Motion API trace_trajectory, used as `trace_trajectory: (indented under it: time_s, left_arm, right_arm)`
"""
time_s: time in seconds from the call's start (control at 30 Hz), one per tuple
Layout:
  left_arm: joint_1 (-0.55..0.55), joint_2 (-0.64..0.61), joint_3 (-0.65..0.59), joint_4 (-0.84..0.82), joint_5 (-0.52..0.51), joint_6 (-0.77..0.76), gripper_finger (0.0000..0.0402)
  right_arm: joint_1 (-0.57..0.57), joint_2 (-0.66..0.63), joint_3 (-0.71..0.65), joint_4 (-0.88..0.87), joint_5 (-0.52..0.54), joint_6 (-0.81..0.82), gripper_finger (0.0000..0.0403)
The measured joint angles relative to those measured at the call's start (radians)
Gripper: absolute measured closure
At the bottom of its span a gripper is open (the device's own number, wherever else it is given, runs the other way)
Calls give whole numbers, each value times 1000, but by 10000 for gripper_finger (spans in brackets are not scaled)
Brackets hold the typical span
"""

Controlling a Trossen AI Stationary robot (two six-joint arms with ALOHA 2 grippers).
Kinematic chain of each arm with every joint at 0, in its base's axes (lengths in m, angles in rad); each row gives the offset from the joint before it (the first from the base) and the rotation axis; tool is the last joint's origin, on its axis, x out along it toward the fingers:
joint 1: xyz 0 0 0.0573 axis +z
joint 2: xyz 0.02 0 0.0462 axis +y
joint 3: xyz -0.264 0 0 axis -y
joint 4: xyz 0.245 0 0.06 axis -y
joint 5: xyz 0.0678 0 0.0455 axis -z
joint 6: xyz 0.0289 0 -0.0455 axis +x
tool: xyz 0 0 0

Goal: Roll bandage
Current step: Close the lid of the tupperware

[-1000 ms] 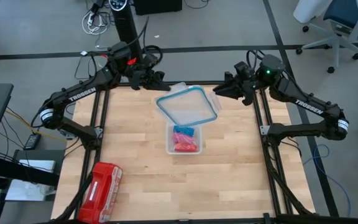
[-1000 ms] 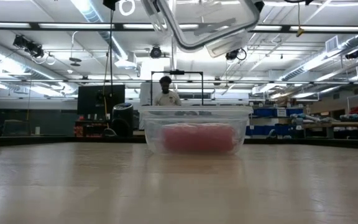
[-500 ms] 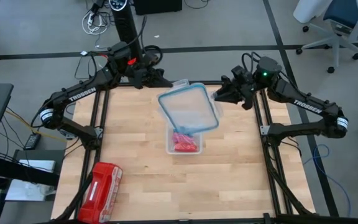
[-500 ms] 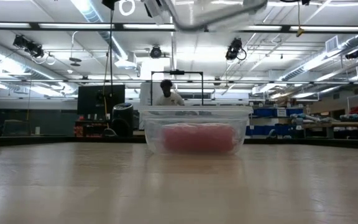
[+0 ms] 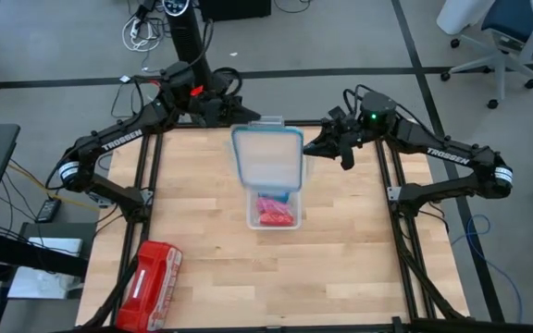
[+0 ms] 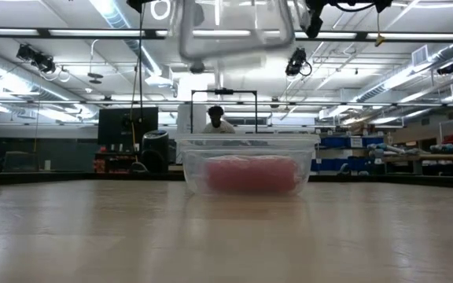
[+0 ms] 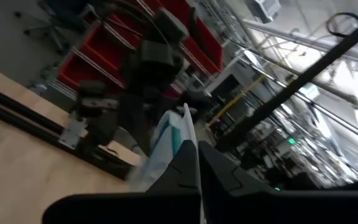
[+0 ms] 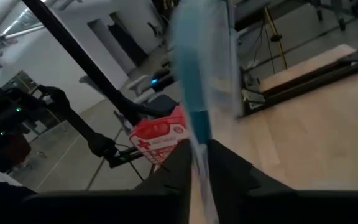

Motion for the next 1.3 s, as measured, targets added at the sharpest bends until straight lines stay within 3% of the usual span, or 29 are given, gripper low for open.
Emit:
trace_trajectory:
  time_s: [0.1,0.4,0.5,0.73,0.87,1.13,1.3]
  left_arm:
    - [1,0,0,-27,-14,37,401]
    - [2,0,0,-124,-38,330,390]
    - [-7,0,0,-159,-50,417,354]
    - [3,2,0,-258,-143,501,225]
    - [35,2,0,-320,-164,506,183]
    - [56,-49,0,-440,-151,633,190]
    - [7,-132,0,-476,-295,782,205]
  right_arm:
    - [0,0,0,-6,-6,10,385]
    - [0,0,0,-46,-13,115,384]
    - [-1,0,0,-41,-14,134,387]
    - [-4,-1,0,-36,-48,202,387]
    - [-17,-15,0,-39,-90,295,387]
    - [-73,-69,0,-106,-89,449,381]
    - [-84,-69,0,-243,-79,443,386]
